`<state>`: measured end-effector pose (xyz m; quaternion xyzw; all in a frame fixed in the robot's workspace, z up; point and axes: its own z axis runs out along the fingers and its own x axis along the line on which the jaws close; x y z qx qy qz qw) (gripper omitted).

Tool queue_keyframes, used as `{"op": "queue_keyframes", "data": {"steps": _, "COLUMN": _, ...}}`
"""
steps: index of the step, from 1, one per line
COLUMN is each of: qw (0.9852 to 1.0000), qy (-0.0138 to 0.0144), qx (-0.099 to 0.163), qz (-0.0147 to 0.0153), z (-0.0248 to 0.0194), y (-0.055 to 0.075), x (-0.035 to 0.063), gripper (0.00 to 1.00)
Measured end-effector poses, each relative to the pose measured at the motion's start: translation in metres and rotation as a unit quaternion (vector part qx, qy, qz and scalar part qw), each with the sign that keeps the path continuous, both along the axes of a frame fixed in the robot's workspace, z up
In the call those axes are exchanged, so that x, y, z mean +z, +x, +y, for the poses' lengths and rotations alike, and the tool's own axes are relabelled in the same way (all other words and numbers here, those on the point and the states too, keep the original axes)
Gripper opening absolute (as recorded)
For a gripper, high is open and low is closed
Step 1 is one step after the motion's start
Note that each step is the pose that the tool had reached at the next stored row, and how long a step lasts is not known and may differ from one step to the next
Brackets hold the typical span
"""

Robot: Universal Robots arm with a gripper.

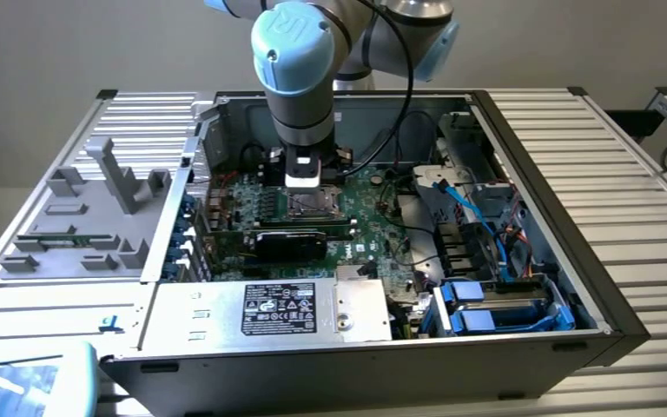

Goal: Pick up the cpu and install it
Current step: 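Install the first cpu locking lever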

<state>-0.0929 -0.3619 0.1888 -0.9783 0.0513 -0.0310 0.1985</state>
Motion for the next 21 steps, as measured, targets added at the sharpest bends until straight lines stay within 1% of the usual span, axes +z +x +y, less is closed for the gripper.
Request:
{"op": "queue_keyframes", "data": {"steps": 14, "qw": 1.0, "qy": 0.0007, "qx": 0.0, "qz": 0.0, "z": 0.0, "y": 0.0, "x": 0.0004, "gripper": 0.12}}
{"op": "queue_keyframes", "data": {"steps": 21, "qw": 1.0, "qy": 0.0026, "qx": 0.0, "qz": 0.0, "z": 0.0, "y": 0.0, "x": 0.0004, "gripper": 0.12}}
